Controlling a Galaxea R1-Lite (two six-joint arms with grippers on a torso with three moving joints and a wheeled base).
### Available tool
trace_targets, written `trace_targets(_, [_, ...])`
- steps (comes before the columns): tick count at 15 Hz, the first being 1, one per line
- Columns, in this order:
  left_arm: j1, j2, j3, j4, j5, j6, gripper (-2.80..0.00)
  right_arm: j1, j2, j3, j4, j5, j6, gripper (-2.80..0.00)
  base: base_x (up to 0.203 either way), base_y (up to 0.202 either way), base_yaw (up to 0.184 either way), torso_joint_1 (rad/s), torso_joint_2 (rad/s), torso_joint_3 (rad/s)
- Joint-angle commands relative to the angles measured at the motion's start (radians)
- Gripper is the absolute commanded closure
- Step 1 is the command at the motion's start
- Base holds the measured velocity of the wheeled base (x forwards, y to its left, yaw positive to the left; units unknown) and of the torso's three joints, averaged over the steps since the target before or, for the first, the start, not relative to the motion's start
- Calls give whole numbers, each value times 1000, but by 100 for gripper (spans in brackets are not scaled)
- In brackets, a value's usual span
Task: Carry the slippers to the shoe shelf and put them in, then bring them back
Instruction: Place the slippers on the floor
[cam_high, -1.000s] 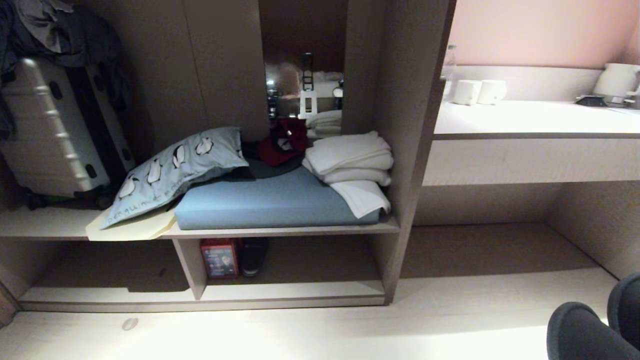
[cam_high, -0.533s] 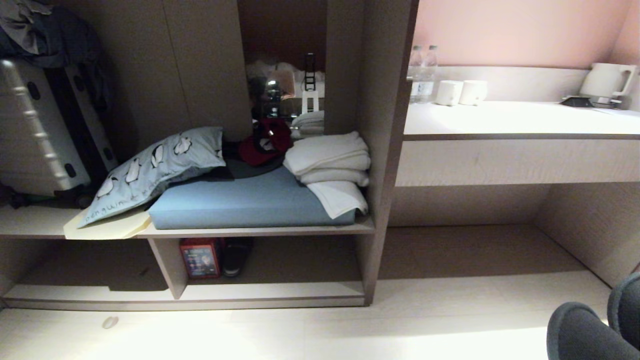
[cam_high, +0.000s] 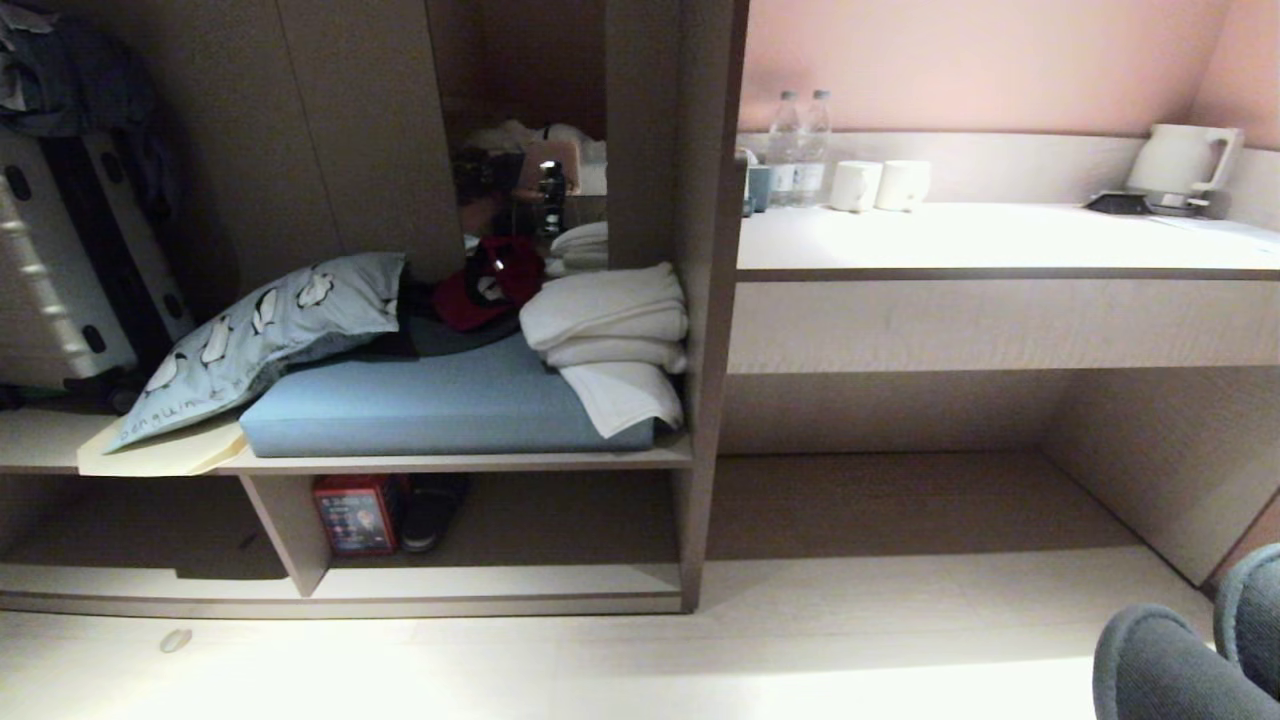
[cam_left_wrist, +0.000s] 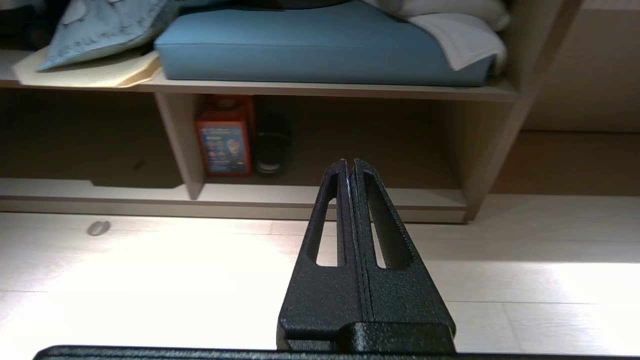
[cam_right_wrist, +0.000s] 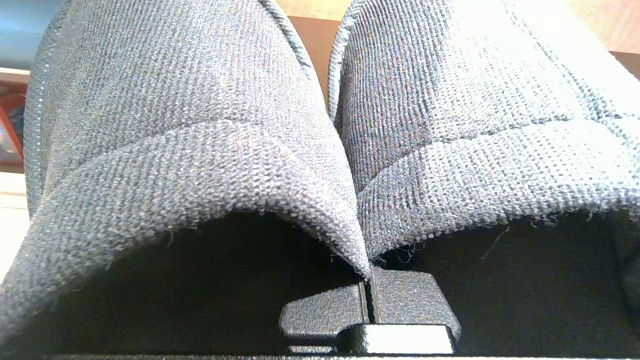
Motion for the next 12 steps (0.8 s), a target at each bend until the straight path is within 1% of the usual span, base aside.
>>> trace_targets(1, [0,1,0,0,0,-1,0,1,1,0,0,0,-1,0,0,-197,3,2,-2,-1])
trace_targets(12, [0,1,0,0,1,-1,0,1,1,0,0,0,-1,0,0,-196,3,2,1,3])
